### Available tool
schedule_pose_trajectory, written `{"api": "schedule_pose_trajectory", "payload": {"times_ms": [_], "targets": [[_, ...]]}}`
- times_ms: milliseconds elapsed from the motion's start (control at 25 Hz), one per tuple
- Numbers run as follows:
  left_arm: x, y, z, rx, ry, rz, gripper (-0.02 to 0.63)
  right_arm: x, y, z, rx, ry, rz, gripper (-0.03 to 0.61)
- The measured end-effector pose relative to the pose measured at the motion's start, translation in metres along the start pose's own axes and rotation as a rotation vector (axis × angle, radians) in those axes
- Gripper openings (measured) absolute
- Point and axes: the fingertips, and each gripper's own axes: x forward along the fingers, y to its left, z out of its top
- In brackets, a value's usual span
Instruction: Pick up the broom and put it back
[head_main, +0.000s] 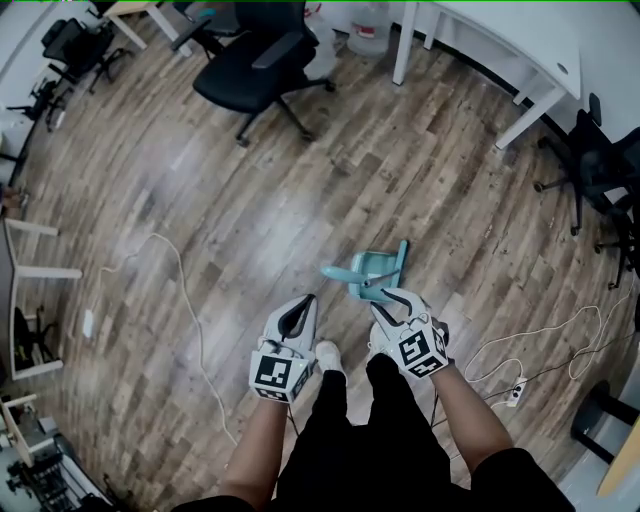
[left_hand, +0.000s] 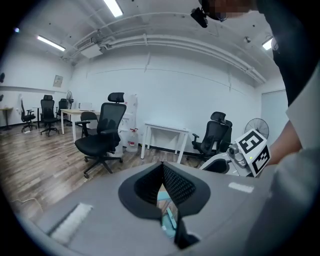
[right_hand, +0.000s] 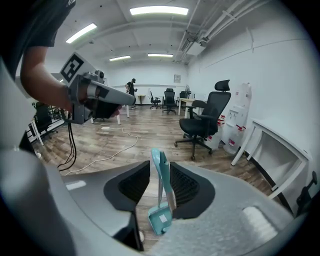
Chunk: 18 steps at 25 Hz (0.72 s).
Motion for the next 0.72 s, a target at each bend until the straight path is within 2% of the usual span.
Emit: {"api": "schedule_pose_trajectory", "payload": {"times_ms": [240, 480, 720], "targets": [[0.008, -0.023, -0.022, -0.029, 0.055, -0.028, 0.019, 0.029, 0.0, -0.03, -0.078, 0.073, 0.036, 0.144], [0.006, -0.033, -0.024, -0.042, 0.057, -0.018, 0.02, 0.051, -0.001, -0.033, -0.146, 0.102, 0.042, 0.15], [0.008, -0.033, -0.022, -0.031, 0.058, -0.004, 0.02, 0.064, -0.008, -0.038, -0.158, 0.127, 0.041, 0.15]]}}
